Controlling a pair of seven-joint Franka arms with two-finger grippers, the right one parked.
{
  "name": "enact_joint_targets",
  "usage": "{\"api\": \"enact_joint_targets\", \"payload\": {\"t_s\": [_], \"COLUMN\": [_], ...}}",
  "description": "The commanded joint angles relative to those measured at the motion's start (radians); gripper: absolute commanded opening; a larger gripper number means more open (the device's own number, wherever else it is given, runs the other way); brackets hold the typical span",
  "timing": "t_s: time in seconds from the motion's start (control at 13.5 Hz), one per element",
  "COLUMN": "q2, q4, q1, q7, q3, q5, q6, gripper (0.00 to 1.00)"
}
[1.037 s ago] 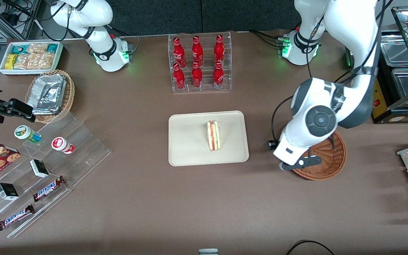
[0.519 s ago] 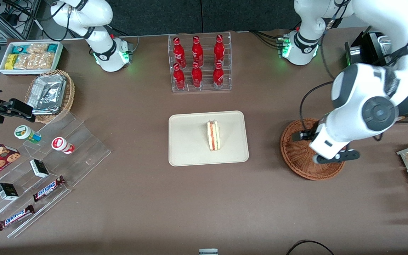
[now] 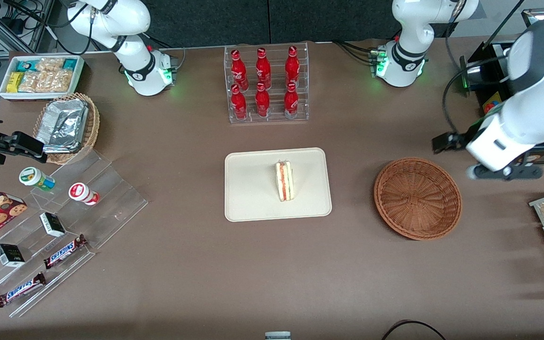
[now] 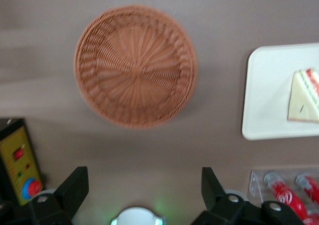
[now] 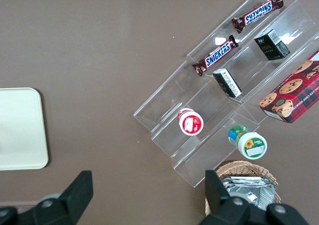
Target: Place sandwich from basket to tray
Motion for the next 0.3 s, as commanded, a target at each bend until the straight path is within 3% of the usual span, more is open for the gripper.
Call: {"api": "enact_joint_targets", "payload": {"t_s": [0.0, 0.22], "q2": [-0.079, -0.105], "q4": [-0.019, -0.019], "q1": [0.055, 0.132], "q7": [0.086, 0.105], "q3": [-0.016, -0.065], "q5": [-0.003, 0.007], "q6": [-0.067, -0.091], "gripper": [1.0, 1.0]}}
